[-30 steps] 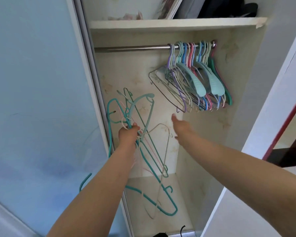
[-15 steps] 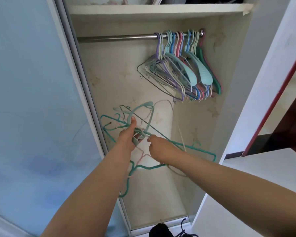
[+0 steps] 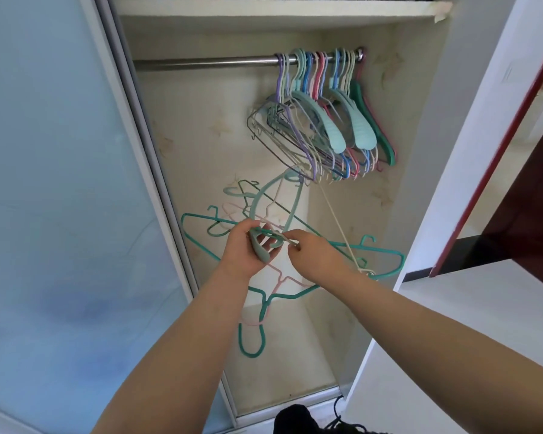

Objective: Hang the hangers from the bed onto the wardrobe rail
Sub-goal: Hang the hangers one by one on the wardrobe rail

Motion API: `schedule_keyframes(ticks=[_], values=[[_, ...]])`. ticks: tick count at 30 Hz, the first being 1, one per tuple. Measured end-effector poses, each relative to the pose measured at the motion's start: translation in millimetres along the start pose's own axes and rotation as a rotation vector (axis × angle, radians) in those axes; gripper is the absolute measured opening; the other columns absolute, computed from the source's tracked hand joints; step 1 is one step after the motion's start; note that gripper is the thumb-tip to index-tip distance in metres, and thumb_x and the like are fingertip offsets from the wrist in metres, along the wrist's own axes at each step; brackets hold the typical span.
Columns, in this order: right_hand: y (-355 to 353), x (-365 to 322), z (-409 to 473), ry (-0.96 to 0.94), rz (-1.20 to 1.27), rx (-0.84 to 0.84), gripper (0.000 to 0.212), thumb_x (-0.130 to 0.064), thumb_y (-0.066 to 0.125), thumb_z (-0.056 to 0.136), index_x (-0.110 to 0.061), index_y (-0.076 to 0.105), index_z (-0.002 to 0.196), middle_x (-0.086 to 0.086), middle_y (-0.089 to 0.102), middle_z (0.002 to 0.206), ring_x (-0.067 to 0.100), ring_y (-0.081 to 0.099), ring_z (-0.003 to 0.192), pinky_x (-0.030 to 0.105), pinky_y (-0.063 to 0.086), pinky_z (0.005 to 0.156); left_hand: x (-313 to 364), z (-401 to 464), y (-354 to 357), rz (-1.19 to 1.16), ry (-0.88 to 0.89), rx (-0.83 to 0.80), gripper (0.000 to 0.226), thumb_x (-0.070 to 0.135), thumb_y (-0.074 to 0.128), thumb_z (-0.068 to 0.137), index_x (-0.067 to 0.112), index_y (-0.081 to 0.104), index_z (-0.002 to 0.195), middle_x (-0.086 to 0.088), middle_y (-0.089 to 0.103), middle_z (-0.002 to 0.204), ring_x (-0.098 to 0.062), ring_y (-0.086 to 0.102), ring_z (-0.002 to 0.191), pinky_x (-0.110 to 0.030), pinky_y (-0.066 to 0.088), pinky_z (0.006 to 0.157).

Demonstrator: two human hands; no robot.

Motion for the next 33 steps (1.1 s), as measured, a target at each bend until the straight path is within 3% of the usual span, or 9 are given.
schedule_keyframes(ticks=[3,5,9,12,16,21,24,28,33], values=[[-3,7,-2,0.015,-0.016,-0.005,0.040,-0.023,0.040,0.093,-0.036,0.053,0.128,0.002,0.063,0.122,0.026,0.060,0.105,0.036,0.050,0.089,-2,-2,3,-0.039,0.001,0.042,0.057,0.061,0.076,0.067,0.013,0.058,0.093,-0.006,0.059,0.082,-0.025,0.058,0.093,-0.040,0.052,0.088],[-3,11,-6,0.021,-0.013,-0.010,0.039,-0.025,0.041,0.092,-0.038,0.054,0.127,0.001,0.064,0.119,0.025,0.060,0.104,0.036,0.050,0.088,-4,-3,3,-0.065,0.005,0.051,0.081,0.080,0.069,0.052,0.013,0.057,0.097,-0.005,0.060,0.080,-0.022,0.058,0.088,-0.038,0.054,0.083],[-3,18,-14,0.012,0.005,0.005,0.037,-0.029,0.043,0.092,-0.043,0.056,0.123,-0.002,0.066,0.100,0.023,0.062,0.096,0.035,0.051,0.086,-1,-4,-5,-0.133,0.001,0.124,0.102,0.096,0.049,0.048,0.012,0.059,0.105,-0.005,0.062,0.092,-0.019,0.060,0.086,-0.030,0.053,0.073],[-7,23,-20,-0.018,-0.028,0.027,0.035,-0.030,0.043,0.093,-0.042,0.056,0.123,-0.008,0.056,0.074,0.021,0.061,0.083,0.032,0.052,0.078,5,-5,-9,-0.162,0.002,0.154,0.096,0.096,0.049,0.048,0.018,0.054,0.105,0.000,0.057,0.086,-0.015,0.058,0.079,-0.025,0.050,0.067],[-18,32,-26,-0.011,-0.034,0.075,0.035,-0.029,0.043,0.093,-0.044,0.056,0.122,-0.012,0.049,0.064,0.017,0.056,0.075,0.028,0.048,0.072,12,-12,-12,-0.125,0.023,0.209,0.075,0.086,0.044,0.071,0.022,0.058,0.107,0.000,0.061,0.085,-0.016,0.060,0.080,-0.028,0.048,0.065],[-37,38,-29,-0.094,-0.055,0.041,0.034,-0.028,0.048,0.094,-0.039,0.060,0.123,-0.014,0.046,0.059,0.000,0.046,0.057,0.017,0.037,0.055,7,-22,6,-0.101,-0.024,0.135,0.075,0.074,0.035,0.086,0.012,0.070,0.064,-0.006,0.063,0.055,-0.019,0.061,0.046,-0.024,0.050,0.043],[-49,37,-33,-0.117,-0.089,0.016,0.035,-0.026,0.048,0.095,-0.037,0.058,0.126,-0.018,0.042,0.058,-0.004,0.041,0.054,0.008,0.028,0.047,-1,-22,9,-0.100,-0.075,0.162,0.064,0.075,0.041,0.084,0.014,0.057,0.090,-0.006,0.062,0.074,-0.019,0.059,0.061,-0.026,0.051,0.044],[-51,45,-38,-0.126,0.009,-0.020,0.031,-0.023,0.052,0.093,-0.036,0.064,0.120,-0.016,0.043,0.043,-0.001,0.043,0.044,0.011,0.032,0.044,-2,-14,2,-0.083,-0.112,0.177,0.060,0.073,0.044,0.084,0.015,0.055,0.092,-0.003,0.059,0.074,-0.017,0.058,0.063,-0.028,0.053,0.048],[-45,61,-48,-0.105,0.351,-0.054,0.014,-0.021,0.064,0.090,-0.026,0.071,0.101,-0.013,0.038,0.040,0.004,0.034,0.039,0.013,0.030,0.046,11,3,-26,0.078,-0.105,0.162,0.030,0.052,0.050,0.089,0.021,0.054,0.090,0.000,0.062,0.085,-0.021,0.058,0.084,-0.037,0.045,0.073]])
Point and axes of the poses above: each hand's wrist, its own z-axis towards the middle knuckle, its own y-axis out of the palm, x = y × z, the point moved 6 cm from there along z, towards the middle knuckle
